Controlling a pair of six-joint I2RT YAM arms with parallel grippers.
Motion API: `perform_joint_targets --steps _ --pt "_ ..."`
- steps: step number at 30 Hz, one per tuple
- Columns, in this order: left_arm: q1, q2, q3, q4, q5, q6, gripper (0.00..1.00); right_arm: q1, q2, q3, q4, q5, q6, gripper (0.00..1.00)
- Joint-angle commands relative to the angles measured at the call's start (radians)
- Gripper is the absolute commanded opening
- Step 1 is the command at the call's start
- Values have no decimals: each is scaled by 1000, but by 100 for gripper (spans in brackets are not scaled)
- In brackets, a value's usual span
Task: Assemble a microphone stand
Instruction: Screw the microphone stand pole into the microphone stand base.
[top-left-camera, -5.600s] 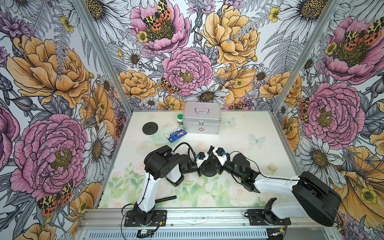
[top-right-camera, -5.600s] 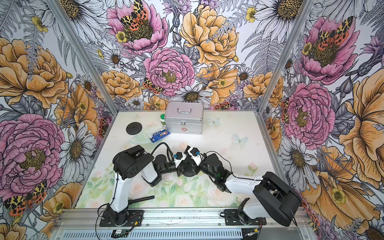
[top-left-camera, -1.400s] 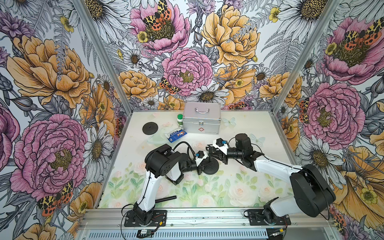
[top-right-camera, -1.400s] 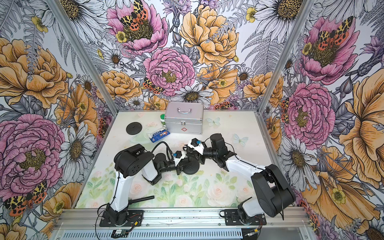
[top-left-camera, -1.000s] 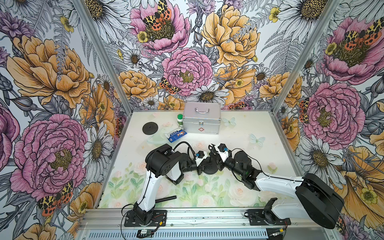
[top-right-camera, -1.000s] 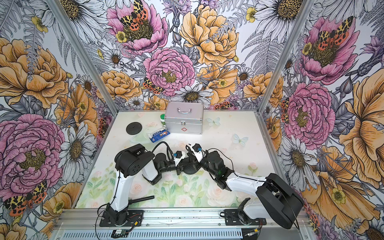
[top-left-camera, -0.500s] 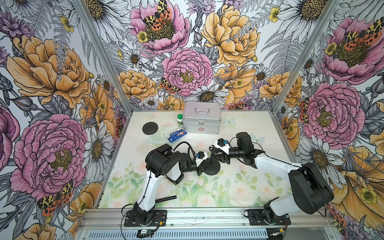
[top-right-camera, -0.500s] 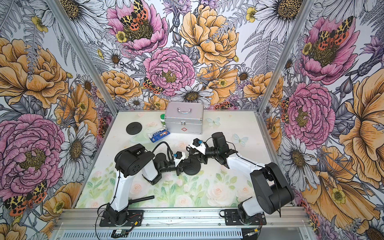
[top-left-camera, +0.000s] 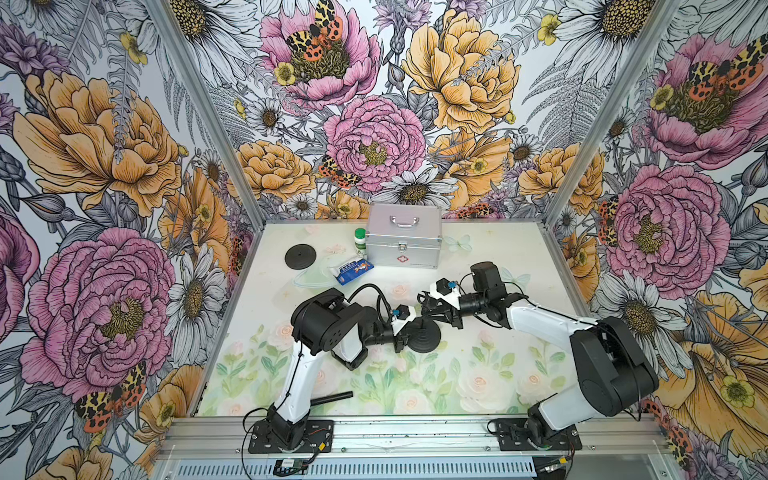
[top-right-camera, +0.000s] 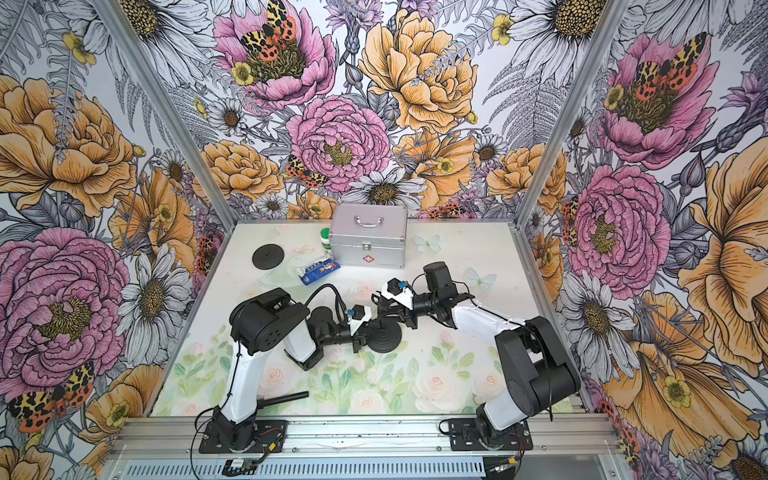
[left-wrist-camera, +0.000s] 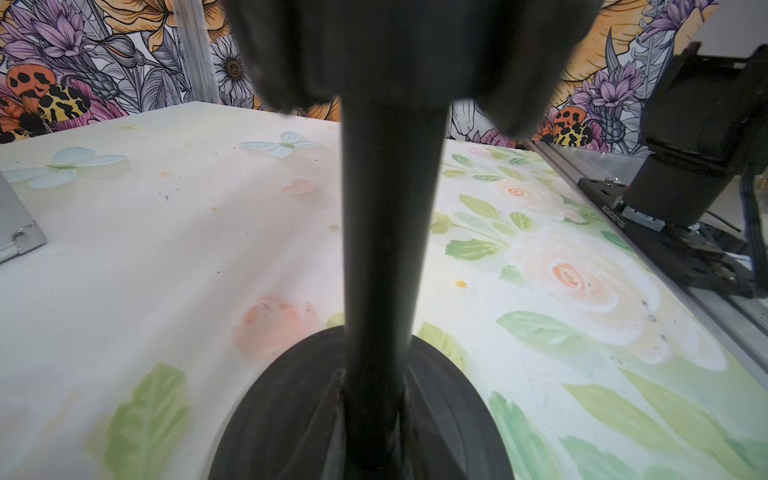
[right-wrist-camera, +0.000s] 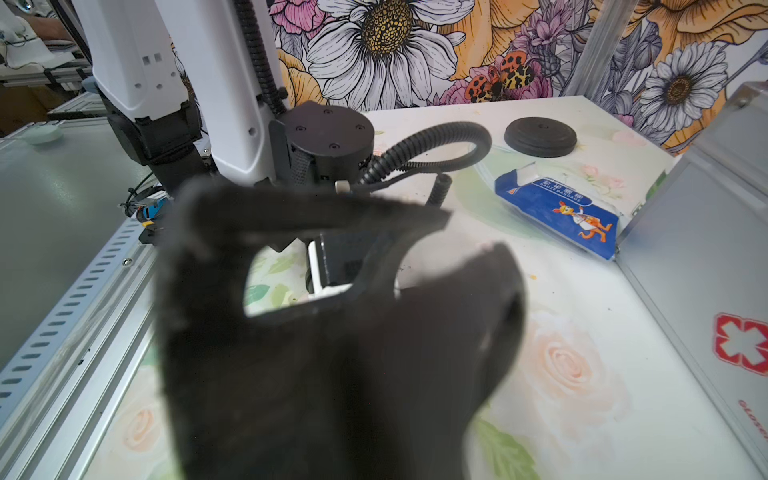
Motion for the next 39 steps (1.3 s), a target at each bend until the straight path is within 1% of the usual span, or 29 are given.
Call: perform_joint_targets --steps 1,3,4,6,7,8,10,11,12,14,15,16,17,18,19,22,24,25,28,33,34,36,39 --pt "-3 14 -8 -2 29 3 24 25 12 -11 28 98 94 0" --pt "1 12 -6 -3 22 0 24 61 -29 -89 182 269 230 0" --pt "2 12 -4 -2 18 -5 25 83 -59 -146 295 393 313 0" --pt "1 16 -1 -2 10 -15 25 135 -118 -279 530 677 480 0" --pt "0 17 -3 -3 8 -14 25 179 -151 -345 618 870 551 0" --pt "-2 15 -4 -3 5 -10 25 228 -176 -398 671 1031 604 0" --pt "-1 14 -2 -2 1 -10 25 312 -209 -444 682 1178 625 0" --pt "-1 13 -3 -3 1 -11 25 342 -219 -449 673 1211 629 0" --pt "-1 12 -3 -3 2 -12 25 357 -223 -451 666 1217 629 0" --pt "-6 12 -4 -3 4 -9 23 363 -227 -440 645 1171 609 0" --pt "-7 12 -6 -3 7 -5 23 362 -231 -433 629 1126 579 5" --pt "-7 11 -6 -2 5 -4 22 359 -238 -423 606 1051 532 23" --pt "-5 9 -7 -2 6 -3 22 352 -245 -416 592 962 492 37" --pt "-4 7 -7 -2 8 -2 22 335 -259 -415 582 836 447 44" --pt "-4 7 -6 -3 10 -4 21 302 -270 -414 576 690 411 47" --pt "-8 7 -7 -3 31 9 21 164 -248 -363 513 274 359 48" --pt "-9 5 -8 -2 31 13 21 107 -211 -292 402 111 309 47" --pt "-8 3 -8 -3 33 13 21 87 -190 -256 338 60 271 47" --pt "-11 -3 -11 -2 39 17 21 62 -134 -178 228 -6 194 46" --pt "-14 -6 -11 -3 35 27 22 50 -61 -95 167 -15 155 44" --pt "-14 -7 -9 -2 36 26 22 49 -48 -84 162 -11 149 41" --pt "-17 -7 -8 -3 33 24 22 49 -37 -75 160 6 146 29" --pt "-18 -5 -9 -3 10 25 23 59 -59 -104 161 108 155 14"
